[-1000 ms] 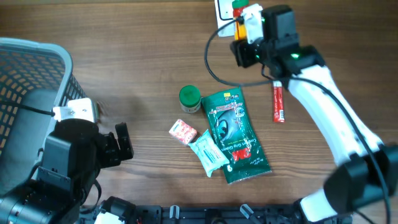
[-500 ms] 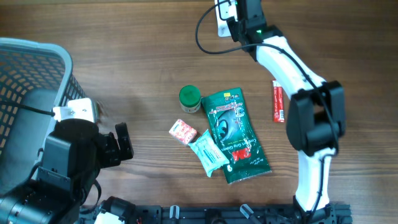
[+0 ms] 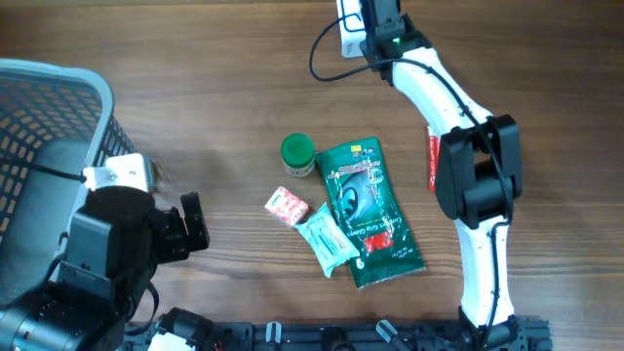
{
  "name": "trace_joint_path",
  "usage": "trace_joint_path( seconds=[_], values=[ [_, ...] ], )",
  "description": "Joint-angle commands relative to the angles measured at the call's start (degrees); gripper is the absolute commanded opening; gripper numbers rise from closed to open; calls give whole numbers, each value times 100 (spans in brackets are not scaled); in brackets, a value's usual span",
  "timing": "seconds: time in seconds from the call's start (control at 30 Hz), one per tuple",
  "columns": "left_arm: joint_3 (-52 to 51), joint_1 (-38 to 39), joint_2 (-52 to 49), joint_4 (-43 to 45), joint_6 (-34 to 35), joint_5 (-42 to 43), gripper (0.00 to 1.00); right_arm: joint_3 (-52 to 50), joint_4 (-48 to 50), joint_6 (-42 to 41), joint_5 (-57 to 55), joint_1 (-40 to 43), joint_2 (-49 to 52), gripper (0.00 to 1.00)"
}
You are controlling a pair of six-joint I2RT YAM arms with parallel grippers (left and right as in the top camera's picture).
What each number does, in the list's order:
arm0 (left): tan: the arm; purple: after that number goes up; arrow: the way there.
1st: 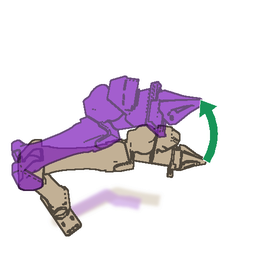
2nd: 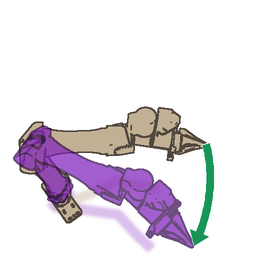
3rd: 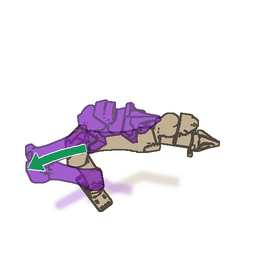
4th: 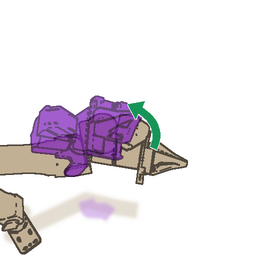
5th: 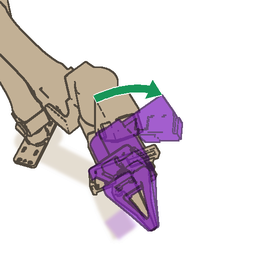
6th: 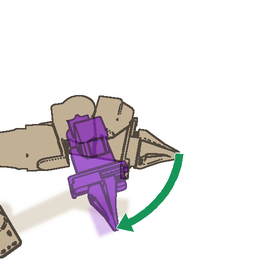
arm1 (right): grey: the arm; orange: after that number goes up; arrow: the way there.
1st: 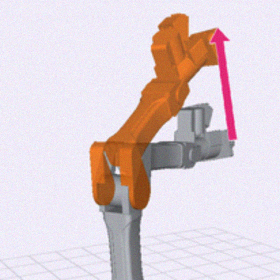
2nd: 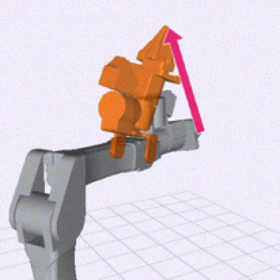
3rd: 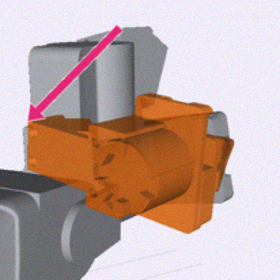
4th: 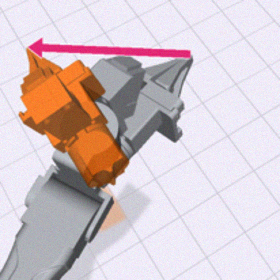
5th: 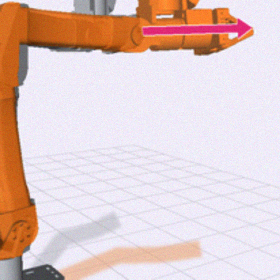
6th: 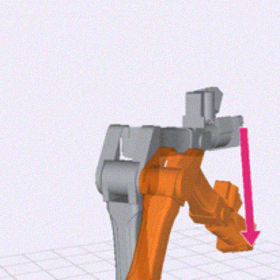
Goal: Scan the item barcode
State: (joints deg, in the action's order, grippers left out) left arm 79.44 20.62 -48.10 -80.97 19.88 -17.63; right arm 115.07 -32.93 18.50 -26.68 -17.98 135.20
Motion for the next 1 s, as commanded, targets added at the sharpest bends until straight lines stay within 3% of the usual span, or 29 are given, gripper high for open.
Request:
trace_joint_path(
  seconds=[0.0, 0.13, 0.33, 0.5, 0.77, 0.87, 0.93, 0.97],
  values=[
    [-9, -24, 0, 11, 52, 24, 100, 400, -625, -372, -664, 487, -107, 47],
    [-9, -24, 0, 11, 52, 24, 100, 393, -1543, -625, -673, 1462, -138, 46],
    [-9, -24, 0, 11, 52, 24, 100, 348, -1731, -752, -170, 3442, -138, 47],
    [-9, -24, 0, 11, 52, 26, 100, 348, -1576, -450, 299, 5165, -26, 59],
    [-9, -24, 0, 11, 52, 24, 100, 348, -1563, -378, 579, 6052, 385, 64],
    [-9, -24, 0, 11, 52, 24, 100, 348, -1635, -981, 627, 6290, 444, 77],
    [-9, -24, 0, 9, 52, 24, 100, 350, -1792, -1012, 1029, 6290, 420, 100],
    [-9, -24, 0, 9, 50, 24, 100, 350, -1895, -1154, 1255, 6249, 389, 100]
  ],
)
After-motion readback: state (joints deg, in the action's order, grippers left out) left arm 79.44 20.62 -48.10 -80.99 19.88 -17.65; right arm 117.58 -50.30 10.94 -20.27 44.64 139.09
